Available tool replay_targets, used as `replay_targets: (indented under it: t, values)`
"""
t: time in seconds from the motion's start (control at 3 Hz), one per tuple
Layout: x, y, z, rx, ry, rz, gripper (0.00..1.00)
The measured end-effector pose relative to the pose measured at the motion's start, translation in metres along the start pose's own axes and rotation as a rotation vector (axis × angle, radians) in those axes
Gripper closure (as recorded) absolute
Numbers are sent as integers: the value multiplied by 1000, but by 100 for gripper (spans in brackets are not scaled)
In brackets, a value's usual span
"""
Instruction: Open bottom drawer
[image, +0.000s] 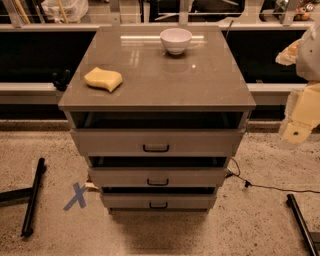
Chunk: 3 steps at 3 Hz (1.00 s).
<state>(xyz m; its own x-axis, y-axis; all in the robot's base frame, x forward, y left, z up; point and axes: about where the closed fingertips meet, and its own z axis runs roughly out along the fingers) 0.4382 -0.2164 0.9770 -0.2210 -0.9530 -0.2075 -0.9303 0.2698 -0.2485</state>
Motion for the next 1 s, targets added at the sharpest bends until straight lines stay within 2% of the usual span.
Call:
replay_targets:
  t: [0.33, 0.67, 1.0]
  values:
    - [0, 0, 0, 0, 0, 0, 0]
    - [5, 9, 34, -58, -42, -5, 0]
    - [5, 41, 97, -133, -134, -46, 0]
